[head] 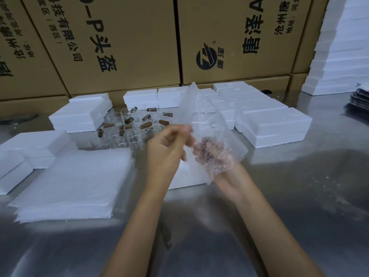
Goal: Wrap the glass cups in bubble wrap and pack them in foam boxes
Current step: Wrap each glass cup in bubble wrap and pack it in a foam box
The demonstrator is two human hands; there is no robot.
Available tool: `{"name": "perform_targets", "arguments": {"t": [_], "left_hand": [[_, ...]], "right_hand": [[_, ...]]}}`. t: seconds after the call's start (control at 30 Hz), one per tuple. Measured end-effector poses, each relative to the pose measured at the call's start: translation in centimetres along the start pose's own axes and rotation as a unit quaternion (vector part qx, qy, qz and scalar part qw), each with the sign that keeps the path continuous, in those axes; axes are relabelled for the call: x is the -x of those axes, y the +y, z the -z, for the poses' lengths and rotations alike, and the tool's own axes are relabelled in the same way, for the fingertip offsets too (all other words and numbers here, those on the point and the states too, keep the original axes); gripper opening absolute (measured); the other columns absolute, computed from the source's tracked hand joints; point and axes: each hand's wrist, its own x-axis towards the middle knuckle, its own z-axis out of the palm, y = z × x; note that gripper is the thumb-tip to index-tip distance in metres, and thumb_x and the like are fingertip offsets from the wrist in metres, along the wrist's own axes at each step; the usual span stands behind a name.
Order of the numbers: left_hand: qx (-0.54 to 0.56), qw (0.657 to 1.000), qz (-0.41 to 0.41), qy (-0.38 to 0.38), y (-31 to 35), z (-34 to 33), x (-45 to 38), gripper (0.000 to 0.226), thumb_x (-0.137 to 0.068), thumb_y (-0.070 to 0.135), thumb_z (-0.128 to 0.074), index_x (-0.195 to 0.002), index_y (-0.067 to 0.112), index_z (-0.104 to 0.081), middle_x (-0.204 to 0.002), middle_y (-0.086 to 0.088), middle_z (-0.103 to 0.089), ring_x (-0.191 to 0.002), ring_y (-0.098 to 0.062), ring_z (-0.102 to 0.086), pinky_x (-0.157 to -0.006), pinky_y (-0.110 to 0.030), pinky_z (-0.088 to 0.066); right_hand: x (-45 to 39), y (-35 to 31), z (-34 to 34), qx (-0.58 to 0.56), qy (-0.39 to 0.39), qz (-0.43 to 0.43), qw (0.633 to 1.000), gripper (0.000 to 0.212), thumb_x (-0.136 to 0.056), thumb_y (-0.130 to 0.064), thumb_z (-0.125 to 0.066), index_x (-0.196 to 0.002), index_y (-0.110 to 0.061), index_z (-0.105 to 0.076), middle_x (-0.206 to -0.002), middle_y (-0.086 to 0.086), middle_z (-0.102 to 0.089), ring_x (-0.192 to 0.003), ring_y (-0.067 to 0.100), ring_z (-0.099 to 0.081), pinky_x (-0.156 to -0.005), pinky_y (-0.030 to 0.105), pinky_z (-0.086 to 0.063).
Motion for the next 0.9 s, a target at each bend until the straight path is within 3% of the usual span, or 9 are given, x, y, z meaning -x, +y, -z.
{"name": "perform_targets", "arguments": {"t": [0.07,0.13,0.23,0.33,0.47,0.57,0.63,0.77,0.9], "left_hand": [[-0.098,0.989,-0.048,0.104,-0.4,0.7,-0.4,0.017,-0.1,0.03,-0.06,-0.116,0.032,-0.067,-0.116,0.016,-0.069,-0.108,-0.005,-0.063,-0.078,-0.018,-0.054],[-0.146,0.985,-0.036,0.086,-1.0,1.6,-0.7,0.039,-0.104,0.034,-0.052,-0.143,0.038,-0.047,-0.146,0.024,-0.047,-0.134,0.005,-0.042,-0.101,-0.014,-0.04],[-0.114,0.993,0.007,0.019,-1.7,2.0,-0.9,0.048,-0.108,0.03,-0.041,-0.154,0.041,-0.03,-0.156,0.026,-0.035,-0.141,0.011,-0.031,-0.119,-0.031,-0.032],[-0.097,0.995,0.026,0.02,-1.9,1.8,-0.9,0.039,-0.108,0.035,-0.04,-0.146,0.046,-0.042,-0.143,0.028,-0.048,-0.123,0.022,-0.042,-0.107,-0.015,-0.036],[-0.094,0.993,0.011,0.072,-1.9,2.0,-1.2,0.01,-0.103,0.028,-0.054,-0.1,0.028,-0.064,-0.092,0.016,-0.064,-0.082,0.005,-0.057,-0.076,-0.012,-0.043],[-0.05,0.998,0.034,0.027,-1.8,2.1,-1.3,0.011,-0.097,0.02,-0.064,-0.086,0.019,-0.066,-0.075,0.018,-0.065,-0.069,0.006,-0.057,-0.068,-0.007,-0.044],[-0.052,0.997,0.051,-0.033,-1.8,2.3,-1.1,0.004,-0.088,0.025,-0.067,-0.09,0.022,-0.066,-0.075,0.021,-0.067,-0.071,0.008,-0.059,-0.068,-0.006,-0.044],[0.003,0.989,0.095,-0.11,-1.8,2.4,-1.2,0.057,-0.066,0.033,-0.073,-0.12,0.041,-0.055,-0.106,0.023,-0.071,-0.1,0.003,-0.068,-0.072,-0.014,-0.053],[0.032,0.98,0.111,-0.16,-1.3,2.6,-1.1,0.057,-0.071,0.039,-0.076,-0.125,0.045,-0.058,-0.119,0.016,-0.07,-0.108,-0.005,-0.068,-0.072,-0.017,-0.055]], "right_hand": [[0.0,0.1,0.1,-0.029,0.001,-0.014,0.999,0.011,-0.095,-0.011,-0.052,-0.104,-0.01,-0.059,-0.091,0.007,-0.07,-0.086,0.018,-0.067,-0.077,0.025,-0.056],[0.1,0.0,0.2,-0.03,-0.016,-0.018,0.999,0.013,-0.097,-0.009,-0.05,-0.105,-0.008,-0.06,-0.092,0.008,-0.07,-0.083,0.017,-0.068,-0.075,0.025,-0.057],[0.4,-0.1,0.3,-0.018,-0.056,-0.031,0.998,0.023,-0.09,-0.013,-0.052,-0.109,-0.004,-0.06,-0.095,0.011,-0.069,-0.079,0.017,-0.067,-0.07,0.025,-0.057],[0.5,-0.3,0.5,-0.035,-0.092,-0.055,0.994,0.026,-0.092,-0.011,-0.05,-0.112,-0.001,-0.061,-0.098,0.013,-0.07,-0.078,0.018,-0.066,-0.072,0.025,-0.056],[0.0,0.2,1.0,-0.081,-0.088,-0.062,0.991,0.025,-0.099,-0.008,-0.048,-0.107,-0.003,-0.07,-0.101,0.018,-0.07,-0.085,0.023,-0.066,-0.078,0.028,-0.056],[-0.1,0.4,1.2,-0.051,-0.07,-0.039,0.996,0.023,-0.099,-0.012,-0.052,-0.114,-0.003,-0.068,-0.108,0.018,-0.072,-0.094,0.024,-0.071,-0.08,0.029,-0.057],[-0.1,0.5,1.4,-0.034,-0.062,-0.041,0.997,0.031,-0.101,-0.012,-0.05,-0.127,0.003,-0.06,-0.119,0.02,-0.069,-0.107,0.029,-0.069,-0.085,0.03,-0.056],[0.2,0.4,0.6,0.028,-0.081,-0.025,0.996,0.024,-0.103,-0.017,-0.048,-0.113,0.001,-0.061,-0.104,0.009,-0.069,-0.105,0.031,-0.061,-0.091,0.033,-0.052],[1.2,-0.5,-0.3,0.019,-0.081,-0.021,0.996,0.031,-0.079,-0.033,-0.08,-0.097,-0.009,-0.07,-0.094,0.004,-0.071,-0.086,0.022,-0.066,-0.069,0.028,-0.054]]}}
